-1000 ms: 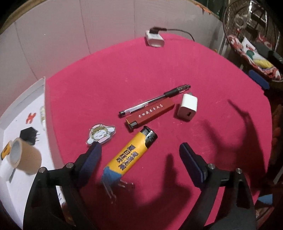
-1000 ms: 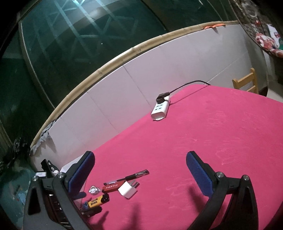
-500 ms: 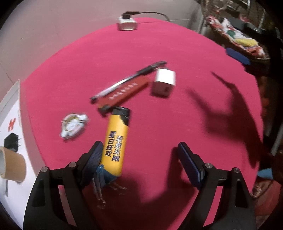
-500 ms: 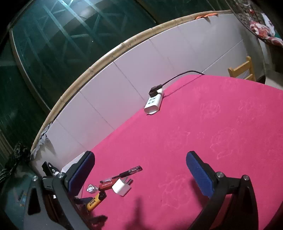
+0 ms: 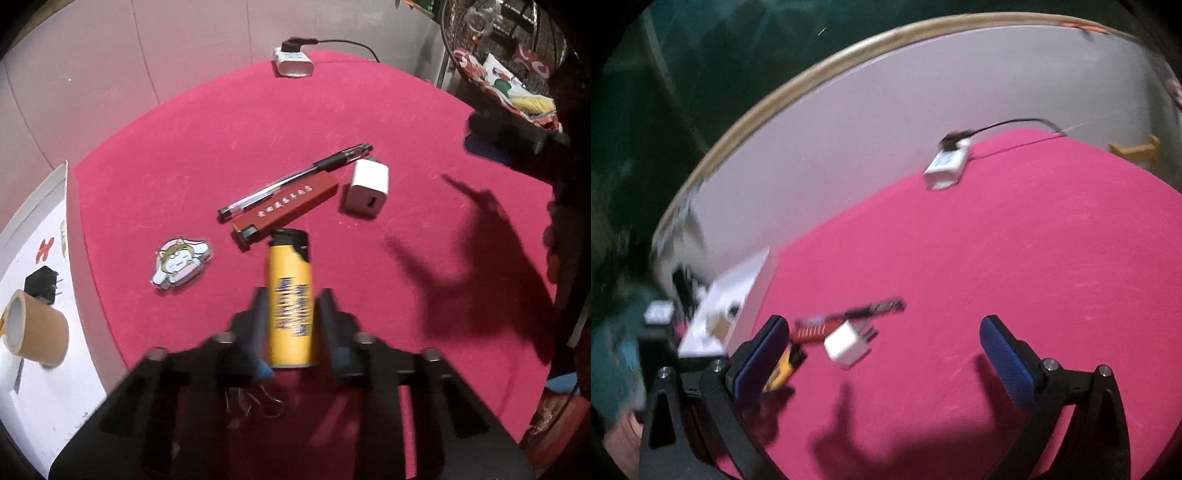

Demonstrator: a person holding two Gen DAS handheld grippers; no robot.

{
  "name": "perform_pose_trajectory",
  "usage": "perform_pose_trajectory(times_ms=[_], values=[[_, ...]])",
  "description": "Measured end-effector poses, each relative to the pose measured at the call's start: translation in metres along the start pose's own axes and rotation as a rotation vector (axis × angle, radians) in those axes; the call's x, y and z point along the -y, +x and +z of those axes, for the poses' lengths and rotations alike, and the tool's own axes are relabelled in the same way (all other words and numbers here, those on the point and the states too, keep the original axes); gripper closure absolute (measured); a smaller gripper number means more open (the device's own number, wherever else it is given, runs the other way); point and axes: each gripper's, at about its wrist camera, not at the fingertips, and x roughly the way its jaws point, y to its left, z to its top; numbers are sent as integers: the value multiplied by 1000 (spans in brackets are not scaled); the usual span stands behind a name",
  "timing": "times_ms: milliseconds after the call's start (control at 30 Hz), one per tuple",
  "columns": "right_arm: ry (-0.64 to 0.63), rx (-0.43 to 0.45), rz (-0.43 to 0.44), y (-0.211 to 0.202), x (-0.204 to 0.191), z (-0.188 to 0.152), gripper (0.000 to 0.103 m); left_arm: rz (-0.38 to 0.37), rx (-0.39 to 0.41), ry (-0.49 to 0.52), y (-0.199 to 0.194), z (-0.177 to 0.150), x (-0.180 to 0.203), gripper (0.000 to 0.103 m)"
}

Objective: Organize rigid objects
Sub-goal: 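Close left tool around the second yellow lighter on the cloth, then grasp the white USB charger cube with right tool while left tool holds the lighter, then carry lighter and charger cube over the tray and open left tool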

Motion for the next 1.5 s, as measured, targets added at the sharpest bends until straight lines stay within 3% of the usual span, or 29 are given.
perform_pose_trajectory(times_ms=[167, 300, 400, 467, 667, 767, 1033, 1300, 1500], values=[[-211, -70, -45, 22, -36, -9, 0, 4, 28, -19, -1, -5, 2, 80], [-284, -126, -32, 43, -41, -4, 4, -25, 40, -63, -4, -7, -1, 80], [-288, -168, -11, 57, -38, 0, 17, -47, 52, -90, -5, -7, -3, 80], [-291, -200, -3, 66, -37, 0, 38, -50, 62, -97, -8, -7, -3, 80], [-335, -240, 29, 69, -43, -5, 55, -63, 89, -96, -18, -5, 4, 80], [-370, -236, 26, 66, -49, -8, 56, -63, 105, -90, -25, -6, 7, 80], [-317, -109, 16, 26, -48, -5, 56, -12, 208, -104, -58, -5, 8, 80], [-297, 44, 72, -18, -72, 3, 56, 58, 337, -164, -97, -6, -1, 80], [-344, 81, 114, -29, -95, 11, 56, 80, 372, -197, -108, -9, -9, 80]])
